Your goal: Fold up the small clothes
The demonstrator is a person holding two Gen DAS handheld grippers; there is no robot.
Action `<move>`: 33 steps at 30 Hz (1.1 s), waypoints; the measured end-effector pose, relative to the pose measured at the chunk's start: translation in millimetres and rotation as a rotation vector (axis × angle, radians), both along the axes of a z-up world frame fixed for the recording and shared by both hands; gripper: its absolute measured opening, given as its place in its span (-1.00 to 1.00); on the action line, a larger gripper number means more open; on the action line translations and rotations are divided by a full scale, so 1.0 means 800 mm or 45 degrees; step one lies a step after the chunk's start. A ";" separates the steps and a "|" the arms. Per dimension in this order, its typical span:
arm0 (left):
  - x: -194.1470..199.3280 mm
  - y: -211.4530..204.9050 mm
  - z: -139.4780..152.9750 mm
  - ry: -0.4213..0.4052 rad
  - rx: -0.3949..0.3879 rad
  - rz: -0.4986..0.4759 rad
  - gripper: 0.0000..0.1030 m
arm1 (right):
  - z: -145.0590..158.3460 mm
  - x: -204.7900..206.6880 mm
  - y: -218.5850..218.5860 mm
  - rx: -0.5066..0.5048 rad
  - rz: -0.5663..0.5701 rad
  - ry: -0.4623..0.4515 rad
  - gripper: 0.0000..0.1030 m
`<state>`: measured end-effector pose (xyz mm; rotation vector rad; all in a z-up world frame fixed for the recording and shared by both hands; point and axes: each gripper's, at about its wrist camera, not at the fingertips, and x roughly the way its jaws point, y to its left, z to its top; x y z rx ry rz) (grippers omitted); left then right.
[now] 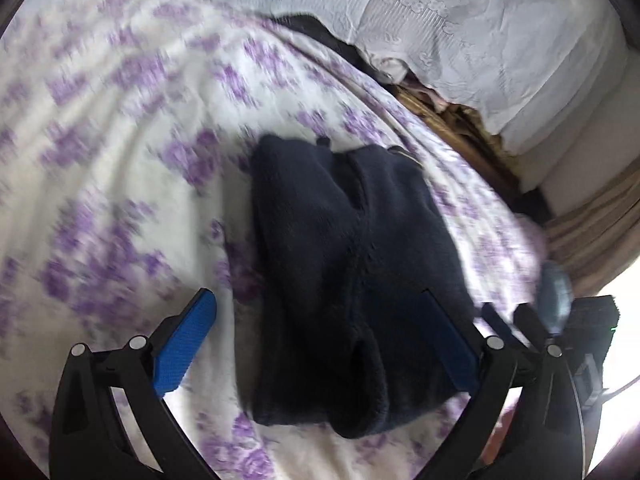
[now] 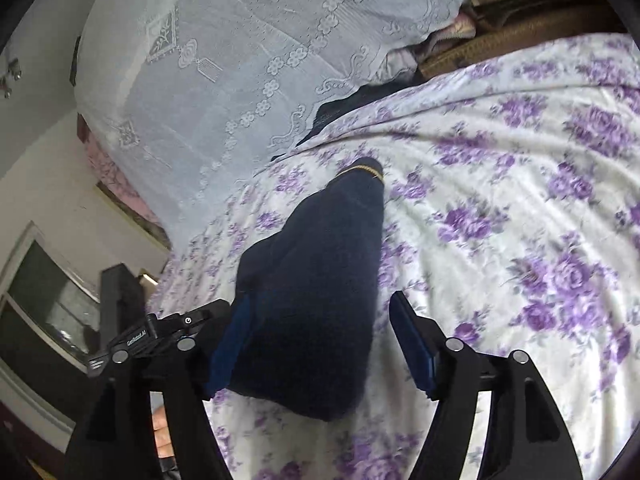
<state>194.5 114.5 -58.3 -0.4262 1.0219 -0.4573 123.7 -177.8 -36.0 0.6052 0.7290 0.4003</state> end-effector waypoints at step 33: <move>0.035 -0.048 -0.026 -0.022 0.066 -0.115 0.77 | -0.061 0.104 0.023 0.154 0.083 0.227 0.39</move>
